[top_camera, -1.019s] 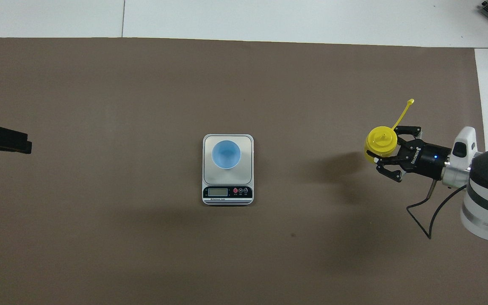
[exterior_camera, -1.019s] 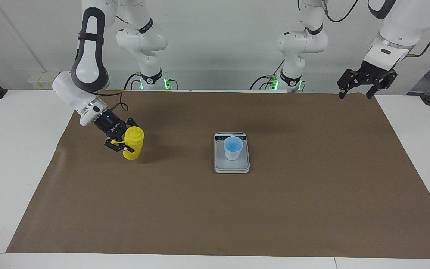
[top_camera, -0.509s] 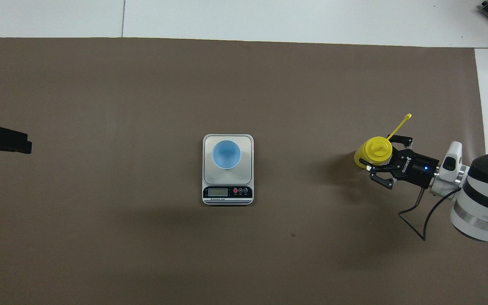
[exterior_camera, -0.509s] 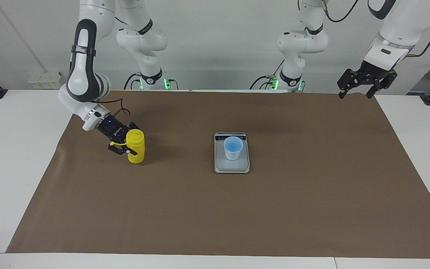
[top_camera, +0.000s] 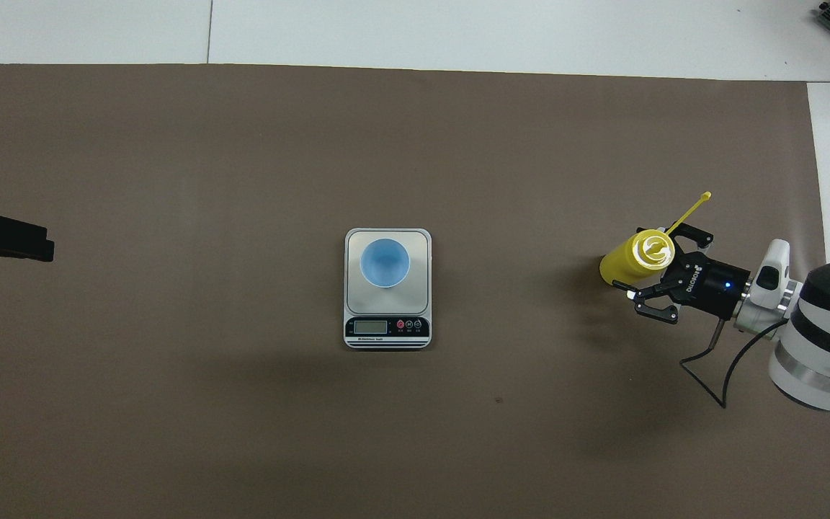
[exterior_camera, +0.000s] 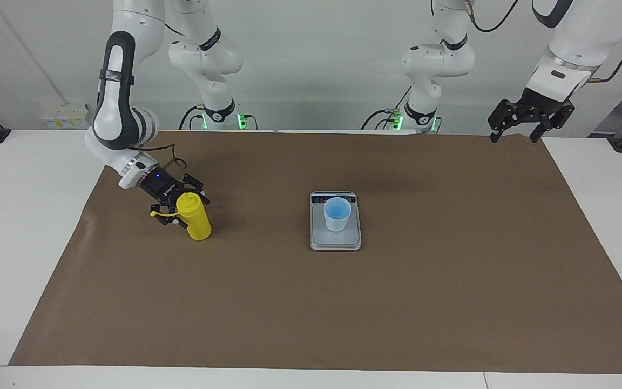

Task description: Pour seasoning into cup on scale with both arms

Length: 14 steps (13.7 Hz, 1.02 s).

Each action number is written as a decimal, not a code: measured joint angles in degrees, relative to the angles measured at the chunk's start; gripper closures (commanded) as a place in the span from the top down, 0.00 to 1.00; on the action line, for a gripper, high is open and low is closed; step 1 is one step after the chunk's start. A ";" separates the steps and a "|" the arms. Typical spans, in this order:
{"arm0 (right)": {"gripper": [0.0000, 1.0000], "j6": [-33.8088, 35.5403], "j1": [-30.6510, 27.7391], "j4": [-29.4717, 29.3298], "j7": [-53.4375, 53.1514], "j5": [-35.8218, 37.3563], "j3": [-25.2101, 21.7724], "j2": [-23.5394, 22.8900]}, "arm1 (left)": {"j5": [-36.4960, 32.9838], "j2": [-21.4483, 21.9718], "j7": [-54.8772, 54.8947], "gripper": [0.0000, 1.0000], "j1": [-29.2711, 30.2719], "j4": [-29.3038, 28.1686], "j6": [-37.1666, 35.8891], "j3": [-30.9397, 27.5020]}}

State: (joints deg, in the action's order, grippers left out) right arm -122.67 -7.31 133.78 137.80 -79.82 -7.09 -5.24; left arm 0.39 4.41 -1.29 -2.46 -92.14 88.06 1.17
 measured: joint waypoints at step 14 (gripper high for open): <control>1.00 -0.22 -8.28 -3.82 -29.01 39.50 -0.22 6.74 | 0.00 0.00 0.00 1.00 0.00 0.00 0.00 0.00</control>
State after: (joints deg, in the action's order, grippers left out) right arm -122.89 -15.59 129.96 108.79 -40.32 -7.31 1.51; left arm 0.39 4.41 -1.29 -2.46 -92.14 88.06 1.17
